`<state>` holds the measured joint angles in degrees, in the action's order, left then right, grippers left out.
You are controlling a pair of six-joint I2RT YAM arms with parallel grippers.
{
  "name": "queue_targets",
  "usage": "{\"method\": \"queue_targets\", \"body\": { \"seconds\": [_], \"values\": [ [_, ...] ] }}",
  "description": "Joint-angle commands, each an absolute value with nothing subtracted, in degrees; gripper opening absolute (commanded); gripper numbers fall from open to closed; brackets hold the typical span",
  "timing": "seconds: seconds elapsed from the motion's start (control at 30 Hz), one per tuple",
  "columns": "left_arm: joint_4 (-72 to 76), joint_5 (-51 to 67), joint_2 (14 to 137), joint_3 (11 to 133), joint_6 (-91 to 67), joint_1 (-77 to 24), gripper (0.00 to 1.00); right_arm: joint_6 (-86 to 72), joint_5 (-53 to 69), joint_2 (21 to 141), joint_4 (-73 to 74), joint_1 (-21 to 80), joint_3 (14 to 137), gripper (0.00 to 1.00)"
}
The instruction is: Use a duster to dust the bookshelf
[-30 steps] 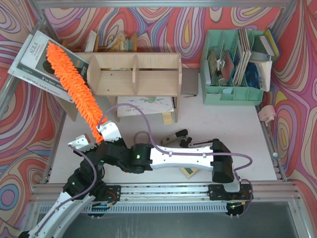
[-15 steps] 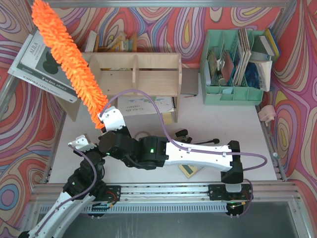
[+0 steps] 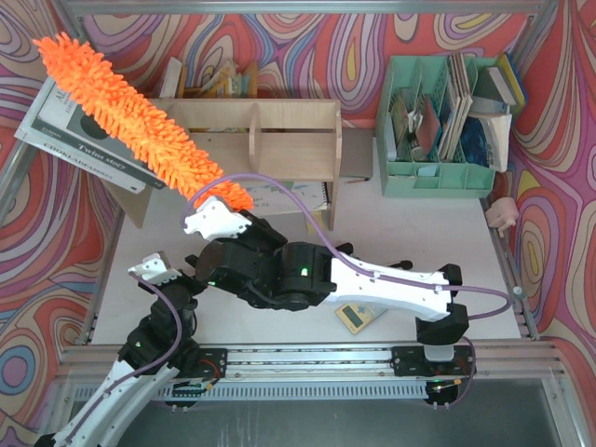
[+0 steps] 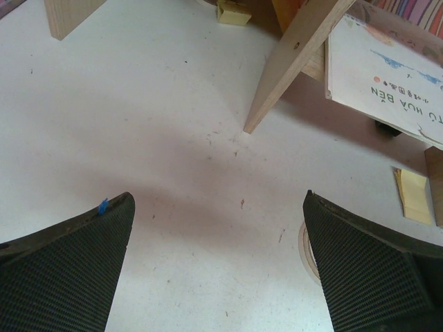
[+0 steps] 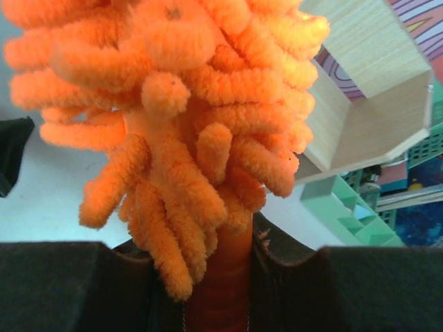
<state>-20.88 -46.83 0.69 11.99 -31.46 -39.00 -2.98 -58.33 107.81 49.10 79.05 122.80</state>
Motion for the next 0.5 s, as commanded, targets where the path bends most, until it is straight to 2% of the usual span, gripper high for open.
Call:
{"method": "queue_targets", "body": {
  "seconds": [0.0, 0.3, 0.47],
  "values": [
    [-20.7, -46.7, 0.3, 11.5, -30.8, -39.0, 0.99, -7.8, -60.3, 108.3, 66.2, 77.9, 131.9, 0.0],
    [-20.6, -46.6, 0.4, 11.4, -30.7, -39.0, 0.99, -14.1, -52.5, 110.0, 80.5, 73.4, 135.0, 0.0],
    [-20.2, -46.5, 0.6, 11.4, -30.6, -39.0, 0.98, -14.9, -50.8, 109.4, 80.9, 72.2, 133.2, 0.0]
  ]
}}
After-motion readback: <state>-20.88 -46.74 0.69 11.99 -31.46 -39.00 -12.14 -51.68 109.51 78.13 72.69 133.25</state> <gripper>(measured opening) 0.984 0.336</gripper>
